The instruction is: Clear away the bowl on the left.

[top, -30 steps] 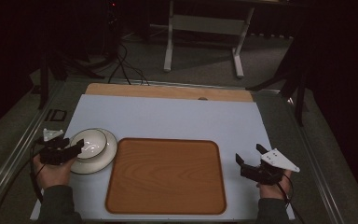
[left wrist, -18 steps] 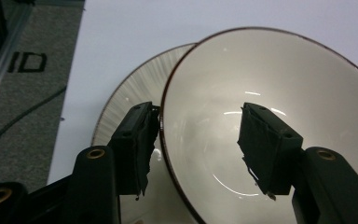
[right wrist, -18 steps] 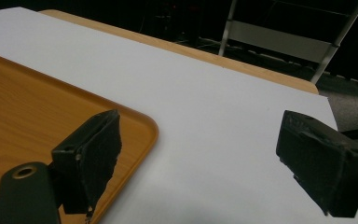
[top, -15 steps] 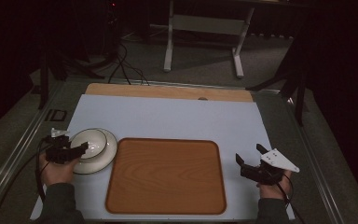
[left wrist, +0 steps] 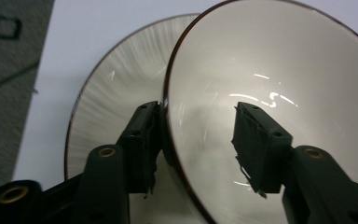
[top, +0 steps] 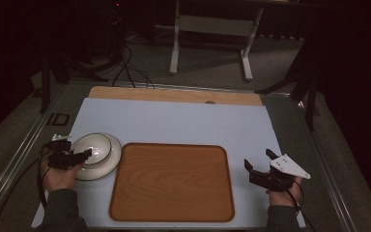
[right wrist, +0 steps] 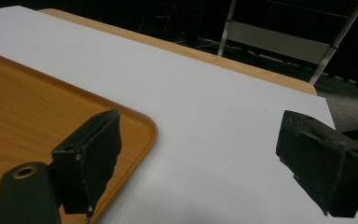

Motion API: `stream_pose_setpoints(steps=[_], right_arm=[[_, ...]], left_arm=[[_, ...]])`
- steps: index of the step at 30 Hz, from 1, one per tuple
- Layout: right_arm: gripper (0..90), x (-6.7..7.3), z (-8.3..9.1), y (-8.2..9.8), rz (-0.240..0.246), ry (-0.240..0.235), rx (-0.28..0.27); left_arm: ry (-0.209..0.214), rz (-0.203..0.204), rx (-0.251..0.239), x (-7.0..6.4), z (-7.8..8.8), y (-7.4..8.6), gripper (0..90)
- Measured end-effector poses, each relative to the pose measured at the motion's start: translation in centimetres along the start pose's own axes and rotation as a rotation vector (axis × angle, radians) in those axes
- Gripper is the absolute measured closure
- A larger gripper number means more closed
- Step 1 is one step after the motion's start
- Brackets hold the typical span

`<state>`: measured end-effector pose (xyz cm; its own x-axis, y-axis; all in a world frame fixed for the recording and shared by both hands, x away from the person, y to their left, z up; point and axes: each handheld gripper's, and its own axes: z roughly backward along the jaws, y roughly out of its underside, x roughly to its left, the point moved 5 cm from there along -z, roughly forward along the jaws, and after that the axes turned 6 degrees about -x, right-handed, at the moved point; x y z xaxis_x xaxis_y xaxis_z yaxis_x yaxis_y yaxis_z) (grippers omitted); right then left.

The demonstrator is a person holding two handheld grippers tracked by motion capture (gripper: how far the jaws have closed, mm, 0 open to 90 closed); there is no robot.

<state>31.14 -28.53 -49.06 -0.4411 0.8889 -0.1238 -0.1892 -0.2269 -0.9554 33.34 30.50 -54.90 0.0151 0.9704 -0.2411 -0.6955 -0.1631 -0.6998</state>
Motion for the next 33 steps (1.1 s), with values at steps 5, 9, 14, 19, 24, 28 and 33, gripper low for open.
stream_pose_setpoints(steps=[5, 9, 14, 19, 24, 28, 33], right_arm=[[13.7, 0.0, 0.0, 0.0, 0.006, 0.005, 0.0], [13.7, 0.0, 0.0, 0.0, 0.009, 0.006, 0.001], [13.7, -0.1, 0.1, 0.0, 0.008, 0.008, 0.001], [13.7, -0.1, 0.1, -0.1, 0.008, 0.016, -0.002], [13.7, -0.1, 0.2, -0.1, 0.009, 0.013, -0.002], [13.7, -0.1, 0.1, -0.1, 0.009, 0.011, -0.002], [13.7, -0.2, 0.2, -0.1, 0.007, 0.013, -0.004]], left_arm=[[0.01, 0.058, 0.02, 0.2, 0.0, 0.1, 62.0], [0.013, 0.074, 0.027, 0.2, 0.0, 0.2, 66.8], [0.026, 0.116, 0.026, 0.4, 0.1, 0.2, 73.4], [0.055, 0.16, 0.015, 0.6, 0.2, 0.3, 80.4], [0.06, 0.167, 0.01, 0.7, 0.3, 0.3, 81.9], [0.067, 0.179, 0.0, 0.8, 0.5, 0.3, 81.8], [0.067, 0.204, -0.017, 1.1, 0.8, 0.3, 81.9]])
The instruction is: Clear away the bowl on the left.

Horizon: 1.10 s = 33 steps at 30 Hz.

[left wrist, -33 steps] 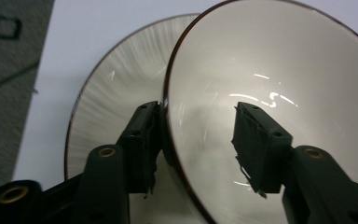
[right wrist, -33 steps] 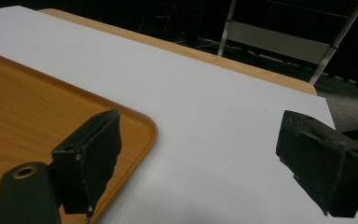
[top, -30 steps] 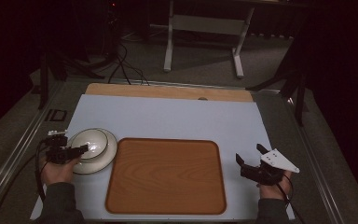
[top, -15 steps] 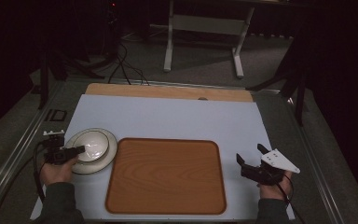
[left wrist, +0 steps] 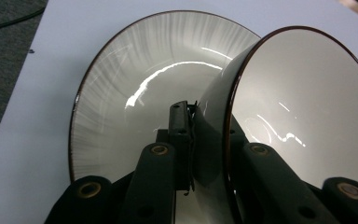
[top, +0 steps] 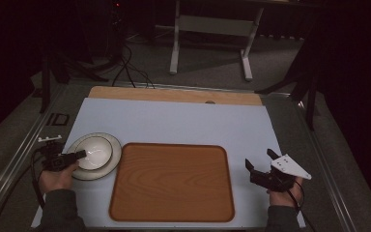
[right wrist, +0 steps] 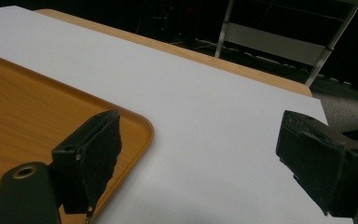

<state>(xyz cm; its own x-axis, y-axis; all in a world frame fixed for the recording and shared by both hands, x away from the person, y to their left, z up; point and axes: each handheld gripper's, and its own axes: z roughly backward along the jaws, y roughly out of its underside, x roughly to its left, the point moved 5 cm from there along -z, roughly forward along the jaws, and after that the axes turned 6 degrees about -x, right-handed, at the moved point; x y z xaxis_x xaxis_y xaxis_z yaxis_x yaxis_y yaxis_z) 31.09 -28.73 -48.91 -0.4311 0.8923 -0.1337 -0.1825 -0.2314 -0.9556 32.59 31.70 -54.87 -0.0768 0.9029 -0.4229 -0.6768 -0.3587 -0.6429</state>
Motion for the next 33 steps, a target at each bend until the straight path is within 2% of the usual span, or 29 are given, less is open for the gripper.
stream_pose_setpoints(steps=[9, 17, 33], right_arm=[[13.7, -0.1, 0.1, 0.0, -0.004, 0.005, -0.002], [13.7, -0.1, 0.1, -0.1, -0.005, 0.006, -0.007], [13.6, -0.3, 0.3, -0.2, -0.013, 0.011, -0.016]], left_arm=[[-0.006, 0.023, -0.028, 0.2, 0.3, -0.1, 81.7], [0.014, 0.044, -0.068, 0.2, 1.1, -0.5, 81.7], [0.047, 0.025, -0.119, -0.8, 2.4, -1.1, 81.5]])
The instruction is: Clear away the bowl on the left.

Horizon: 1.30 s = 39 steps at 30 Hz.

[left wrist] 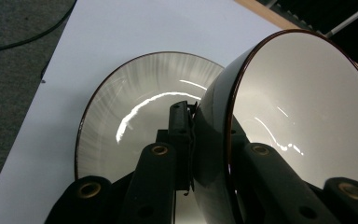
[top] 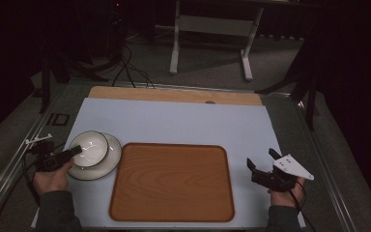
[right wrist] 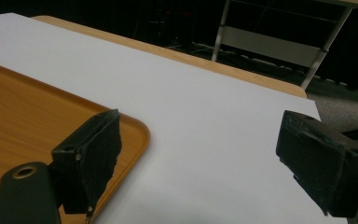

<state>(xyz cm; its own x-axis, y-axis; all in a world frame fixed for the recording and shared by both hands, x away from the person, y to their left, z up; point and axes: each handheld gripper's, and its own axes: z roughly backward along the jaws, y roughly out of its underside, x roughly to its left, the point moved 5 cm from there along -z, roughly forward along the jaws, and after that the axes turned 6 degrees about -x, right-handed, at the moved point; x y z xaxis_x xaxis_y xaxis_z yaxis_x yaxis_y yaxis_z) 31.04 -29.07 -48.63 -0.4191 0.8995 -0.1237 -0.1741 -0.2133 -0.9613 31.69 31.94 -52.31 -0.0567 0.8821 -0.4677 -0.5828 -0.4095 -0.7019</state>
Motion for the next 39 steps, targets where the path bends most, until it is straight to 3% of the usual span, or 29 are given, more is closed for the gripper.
stream_pose_setpoints(steps=[7, 24, 39], right_arm=[[13.7, 0.0, 0.0, 0.0, 0.0, 0.001, -0.003], [13.6, 0.0, 0.1, -0.1, 0.0, -0.002, -0.009], [13.7, -0.1, 0.2, -0.2, 0.001, -0.003, -0.015]], left_arm=[[0.036, 0.005, -0.015, -0.8, 0.4, -0.2, 81.5], [0.064, -0.072, -0.025, -3.8, 0.8, -0.7, 81.4], [0.11, -0.094, -0.032, -5.8, 1.0, -0.7, 81.3]])
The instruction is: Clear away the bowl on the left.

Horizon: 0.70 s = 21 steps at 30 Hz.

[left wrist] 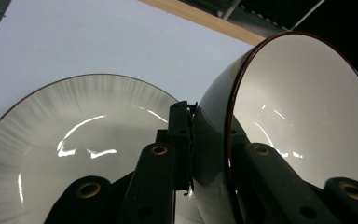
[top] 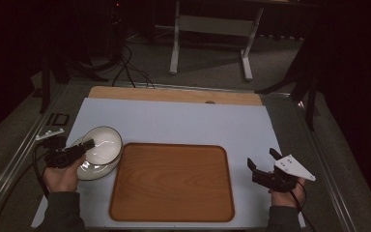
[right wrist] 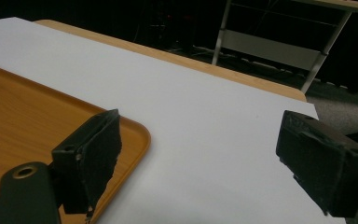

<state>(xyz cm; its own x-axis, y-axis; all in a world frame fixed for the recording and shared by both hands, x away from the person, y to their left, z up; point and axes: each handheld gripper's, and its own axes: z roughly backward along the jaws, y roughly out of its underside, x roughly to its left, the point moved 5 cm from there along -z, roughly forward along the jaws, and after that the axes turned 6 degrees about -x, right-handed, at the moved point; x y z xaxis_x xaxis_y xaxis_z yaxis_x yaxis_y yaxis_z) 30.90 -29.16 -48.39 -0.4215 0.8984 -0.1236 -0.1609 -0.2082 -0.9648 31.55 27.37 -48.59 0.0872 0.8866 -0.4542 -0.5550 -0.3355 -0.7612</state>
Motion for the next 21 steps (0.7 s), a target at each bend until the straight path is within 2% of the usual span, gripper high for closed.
stream_pose_setpoints(steps=[21], right_arm=[[13.7, 0.0, -0.1, 0.0, 0.0, -0.005, 0.004]], left_arm=[[0.048, -0.034, 0.009, -2.2, -0.2, 0.1, 81.2]])
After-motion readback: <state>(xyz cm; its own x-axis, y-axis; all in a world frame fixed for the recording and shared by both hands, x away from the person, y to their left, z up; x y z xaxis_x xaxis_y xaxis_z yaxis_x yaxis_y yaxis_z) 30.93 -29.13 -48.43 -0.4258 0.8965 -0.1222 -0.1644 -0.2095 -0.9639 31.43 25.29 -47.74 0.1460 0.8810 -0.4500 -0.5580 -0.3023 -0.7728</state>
